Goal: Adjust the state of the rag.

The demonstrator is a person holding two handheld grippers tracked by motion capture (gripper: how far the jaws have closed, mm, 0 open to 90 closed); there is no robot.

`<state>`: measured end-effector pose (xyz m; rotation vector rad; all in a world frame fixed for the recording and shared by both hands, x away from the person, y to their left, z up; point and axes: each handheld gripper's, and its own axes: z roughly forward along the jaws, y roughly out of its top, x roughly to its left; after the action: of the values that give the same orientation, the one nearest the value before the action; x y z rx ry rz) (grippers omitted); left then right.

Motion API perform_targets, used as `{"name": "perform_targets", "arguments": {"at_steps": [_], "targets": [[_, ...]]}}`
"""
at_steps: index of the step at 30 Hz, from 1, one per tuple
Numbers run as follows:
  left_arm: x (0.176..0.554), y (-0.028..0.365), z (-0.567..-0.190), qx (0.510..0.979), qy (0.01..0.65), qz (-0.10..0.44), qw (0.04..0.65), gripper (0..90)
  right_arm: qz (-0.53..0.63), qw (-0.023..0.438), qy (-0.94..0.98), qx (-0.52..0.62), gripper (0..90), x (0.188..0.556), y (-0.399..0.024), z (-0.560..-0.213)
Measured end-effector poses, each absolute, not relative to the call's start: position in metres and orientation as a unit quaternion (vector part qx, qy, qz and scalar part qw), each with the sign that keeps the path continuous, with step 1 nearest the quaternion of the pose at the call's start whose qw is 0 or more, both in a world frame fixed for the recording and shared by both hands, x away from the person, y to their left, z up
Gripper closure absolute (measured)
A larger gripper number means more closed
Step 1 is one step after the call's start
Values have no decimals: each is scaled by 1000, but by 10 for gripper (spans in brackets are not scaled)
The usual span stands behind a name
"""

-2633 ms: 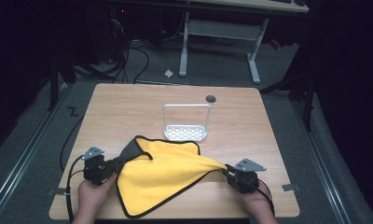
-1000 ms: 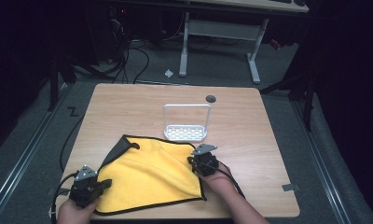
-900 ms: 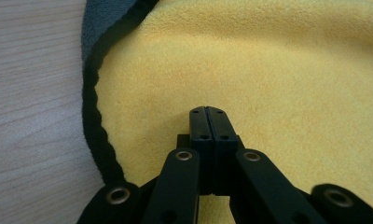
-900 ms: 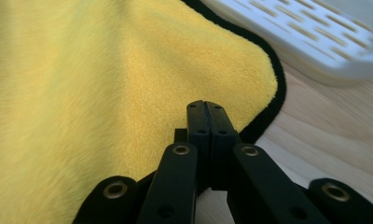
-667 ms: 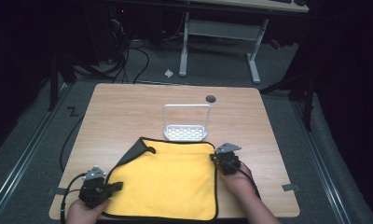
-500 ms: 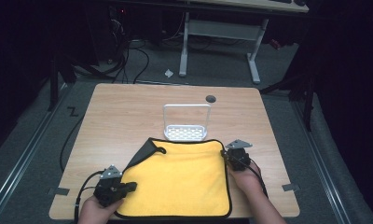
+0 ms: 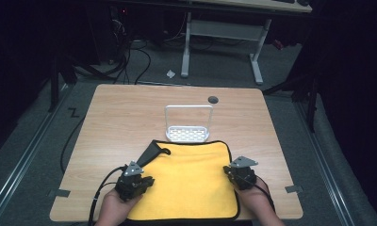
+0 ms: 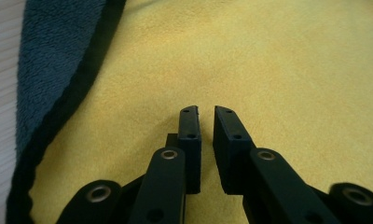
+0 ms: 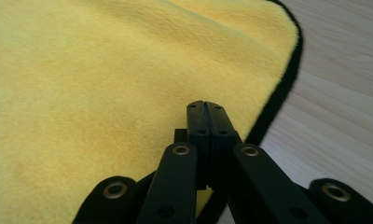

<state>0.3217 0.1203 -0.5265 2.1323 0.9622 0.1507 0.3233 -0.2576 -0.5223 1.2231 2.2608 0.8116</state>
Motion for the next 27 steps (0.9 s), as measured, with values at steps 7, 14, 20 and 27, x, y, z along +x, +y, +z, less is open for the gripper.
{"name": "perform_targets", "arguments": {"at_steps": [7, 14, 20, 27], "targets": [[328, 76, -523, 852, 338, 44, 398, 785, 275, 257, 792, 480, 900, 321, -303, -523], [365, 64, -506, 829, 355, 144, 408, 551, 282, 259, 786, 485, 900, 321, -307, -525], [395, 50, -521, 844, 376, 175, 340, 414, 287, 257, 785, 485, 900, 321, -308, -525], [403, 75, -516, 827, 398, 186, 351, 684, 287, 256, 784, 487, 900, 321, -308, -525]]}}
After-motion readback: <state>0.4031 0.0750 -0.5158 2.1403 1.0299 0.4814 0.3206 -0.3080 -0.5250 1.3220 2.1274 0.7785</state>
